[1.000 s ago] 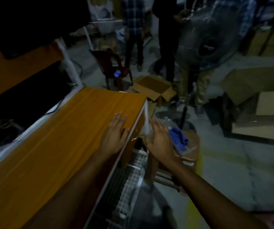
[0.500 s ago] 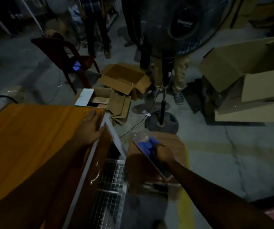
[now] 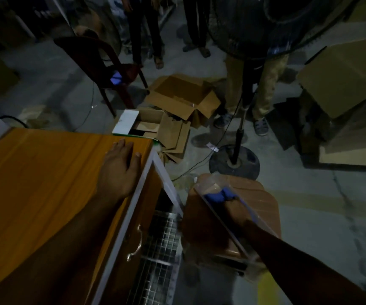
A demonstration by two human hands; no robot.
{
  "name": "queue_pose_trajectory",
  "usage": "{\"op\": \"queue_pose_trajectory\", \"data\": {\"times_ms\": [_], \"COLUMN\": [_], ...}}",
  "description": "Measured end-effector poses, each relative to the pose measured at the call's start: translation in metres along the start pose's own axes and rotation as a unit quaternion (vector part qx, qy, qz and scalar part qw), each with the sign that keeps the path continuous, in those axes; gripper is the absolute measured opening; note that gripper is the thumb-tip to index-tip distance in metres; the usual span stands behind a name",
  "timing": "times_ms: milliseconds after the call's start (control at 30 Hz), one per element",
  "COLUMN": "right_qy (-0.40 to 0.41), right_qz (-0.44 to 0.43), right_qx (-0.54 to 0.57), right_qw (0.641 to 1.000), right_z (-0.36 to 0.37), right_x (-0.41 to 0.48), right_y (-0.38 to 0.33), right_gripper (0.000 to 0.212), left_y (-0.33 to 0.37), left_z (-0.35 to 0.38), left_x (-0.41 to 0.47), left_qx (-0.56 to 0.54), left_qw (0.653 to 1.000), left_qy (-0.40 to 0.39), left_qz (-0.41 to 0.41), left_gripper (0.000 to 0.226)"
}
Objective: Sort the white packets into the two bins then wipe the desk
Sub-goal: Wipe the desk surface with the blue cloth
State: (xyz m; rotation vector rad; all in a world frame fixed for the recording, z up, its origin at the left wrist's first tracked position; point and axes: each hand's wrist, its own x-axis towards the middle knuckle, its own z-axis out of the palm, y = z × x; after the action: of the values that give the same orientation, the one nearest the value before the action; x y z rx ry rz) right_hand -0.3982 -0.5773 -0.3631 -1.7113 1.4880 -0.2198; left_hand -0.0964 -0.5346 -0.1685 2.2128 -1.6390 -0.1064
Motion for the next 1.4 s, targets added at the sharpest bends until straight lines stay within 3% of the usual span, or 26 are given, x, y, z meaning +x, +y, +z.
{"op": "queue_pose_trajectory", "data": {"times_ms": [33, 133, 267, 367, 500, 567, 667, 800, 900, 1033, 1100, 1167, 1233, 1300, 1400], "right_qy": [0.001, 0.057, 0.194, 0.213, 0.226, 0.209, 0.138, 0.064, 0.018, -0.032, -0.004, 0.021, 0.025, 0.011, -0.039], "right_qz": [0.022, 0.008, -0.07, -0.114, -0.222, -0.268, -0.293, -0.253, -0.317, -0.391, -0.349, -0.26, -0.231, -0.302, -0.392], "right_qx": [0.026, -0.037, -0.003, 0.053, 0.087, 0.037, -0.158, -0.288, -0.304, -0.319, -0.336, -0.342, -0.341, -0.332, -0.33], "right_qw": [0.999, 0.998, 0.979, 0.969, 0.945, 0.94, 0.933, 0.921, 0.898, 0.863, 0.875, 0.903, 0.911, 0.894, 0.858], "right_z": [-0.002, -0.022, -0.06, -0.079, -0.083, -0.074, -0.039, 0.017, 0.036, 0.016, 0.004, 0.012, 0.037, 0.061, 0.069], "right_x": [-0.003, -0.023, -0.062, -0.076, -0.088, -0.079, -0.049, -0.016, -0.028, -0.025, -0.008, 0.004, 0.002, -0.012, -0.006], "right_y": [-0.004, -0.033, -0.096, -0.157, -0.253, -0.293, -0.325, -0.331, -0.339, -0.317, -0.322, -0.344, -0.368, -0.376, -0.373], "right_gripper": [0.03, 0.025, 0.037, 0.046, 0.048, 0.049, 0.057, 0.074, 0.084, 0.08, 0.089, 0.078, 0.067, 0.073, 0.097], "left_y": [-0.001, -0.001, -0.016, -0.044, -0.088, -0.106, -0.116, -0.121, -0.133, -0.127, -0.134, -0.148, -0.165, -0.183, -0.225], "left_z": [0.0, -0.003, -0.022, -0.045, -0.07, -0.074, -0.069, -0.062, -0.064, -0.06, -0.069, -0.08, -0.088, -0.092, -0.1], "left_x": [-0.001, -0.005, -0.021, -0.041, -0.059, -0.064, -0.061, -0.05, -0.043, -0.044, -0.042, -0.043, -0.05, -0.058, -0.058], "left_qx": [-0.007, -0.005, 0.007, 0.013, 0.027, 0.032, 0.036, 0.031, 0.053, 0.05, 0.013, -0.023, -0.021, 0.001, 0.01], "left_qw": [1.0, 1.0, 0.999, 0.998, 0.995, 0.995, 0.995, 0.982, 0.969, 0.972, 0.977, 0.984, 0.992, 0.994, 0.975], "left_qy": [0.004, 0.003, -0.045, -0.063, -0.073, -0.06, -0.024, 0.031, 0.038, 0.027, 0.025, 0.013, -0.013, -0.012, 0.068], "left_qz": [-0.019, -0.028, 0.001, -0.022, -0.063, -0.071, -0.09, -0.184, -0.238, -0.227, -0.21, -0.174, -0.122, -0.108, -0.213], "left_gripper": [0.059, 0.051, 0.055, 0.068, 0.066, 0.068, 0.065, 0.062, 0.063, 0.064, 0.062, 0.061, 0.063, 0.062, 0.069]}}
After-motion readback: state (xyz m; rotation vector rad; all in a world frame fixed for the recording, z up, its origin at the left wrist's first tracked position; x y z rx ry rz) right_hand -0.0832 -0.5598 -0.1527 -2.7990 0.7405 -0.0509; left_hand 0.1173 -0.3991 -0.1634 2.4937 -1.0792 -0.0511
